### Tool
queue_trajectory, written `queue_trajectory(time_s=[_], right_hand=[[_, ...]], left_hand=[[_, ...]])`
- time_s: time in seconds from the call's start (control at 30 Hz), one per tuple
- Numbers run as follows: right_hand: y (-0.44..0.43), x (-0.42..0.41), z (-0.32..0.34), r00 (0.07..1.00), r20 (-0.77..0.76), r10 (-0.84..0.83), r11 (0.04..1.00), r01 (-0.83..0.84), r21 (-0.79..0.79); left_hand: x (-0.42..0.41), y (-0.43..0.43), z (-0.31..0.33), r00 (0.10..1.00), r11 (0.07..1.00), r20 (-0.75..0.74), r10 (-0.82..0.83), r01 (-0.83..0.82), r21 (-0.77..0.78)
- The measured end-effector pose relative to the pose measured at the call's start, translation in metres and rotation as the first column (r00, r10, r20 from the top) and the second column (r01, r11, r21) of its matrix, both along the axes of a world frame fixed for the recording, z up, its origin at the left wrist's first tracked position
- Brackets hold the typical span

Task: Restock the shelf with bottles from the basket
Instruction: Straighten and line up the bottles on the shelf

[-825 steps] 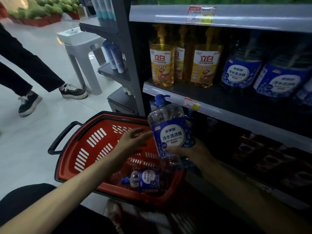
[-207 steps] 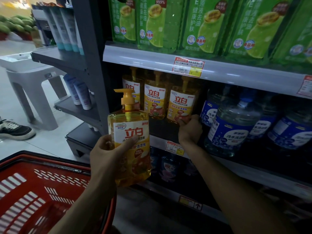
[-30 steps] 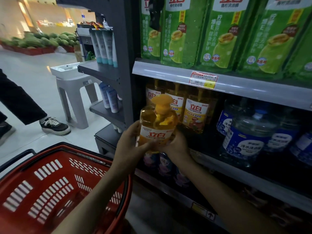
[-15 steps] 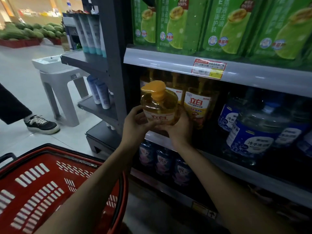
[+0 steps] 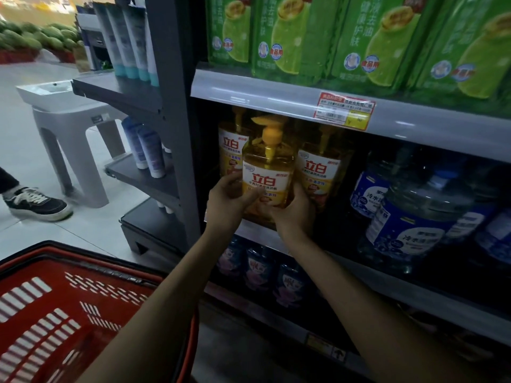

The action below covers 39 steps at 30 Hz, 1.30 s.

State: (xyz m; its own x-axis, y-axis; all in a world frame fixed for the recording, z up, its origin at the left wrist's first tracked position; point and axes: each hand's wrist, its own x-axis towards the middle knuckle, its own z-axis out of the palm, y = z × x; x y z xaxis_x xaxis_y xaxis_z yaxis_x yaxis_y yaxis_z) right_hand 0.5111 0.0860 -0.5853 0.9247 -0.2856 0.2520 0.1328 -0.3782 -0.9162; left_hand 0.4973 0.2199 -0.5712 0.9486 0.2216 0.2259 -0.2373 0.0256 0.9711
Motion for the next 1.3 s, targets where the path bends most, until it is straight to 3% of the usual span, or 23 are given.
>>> queue_trajectory(time_s=[0.37, 0.5, 0.87, 1.3], right_hand=[[-0.001, 0.008, -0.015, 0.997, -0.062, 0.052, 0.998, -0.051, 0.024], [-0.008, 0.010, -0.020, 0.991, -0.134, -0.010, 0.998, 0.019, 0.065], [-0.002, 0.009, -0.015, 0.988, -0.141, -0.068, 0.996, 0.076, 0.050], [-0.004, 0.010, -0.011, 0.988, -0.148, -0.036, 0.998, 0.043, 0.042]], left_hand=[[0.005, -0.008, -0.012, 1.000, 0.999, -0.001, 0.012, -0.012, 0.030], [0.002, -0.011, -0.020, 0.999, 0.997, 0.010, 0.037, -0.038, 0.066], [0.008, -0.012, -0.016, 1.000, 1.000, 0.016, -0.015, 0.015, -0.020], [0.010, -0.010, -0.020, 0.999, 0.991, 0.041, 0.014, -0.020, 0.135]])
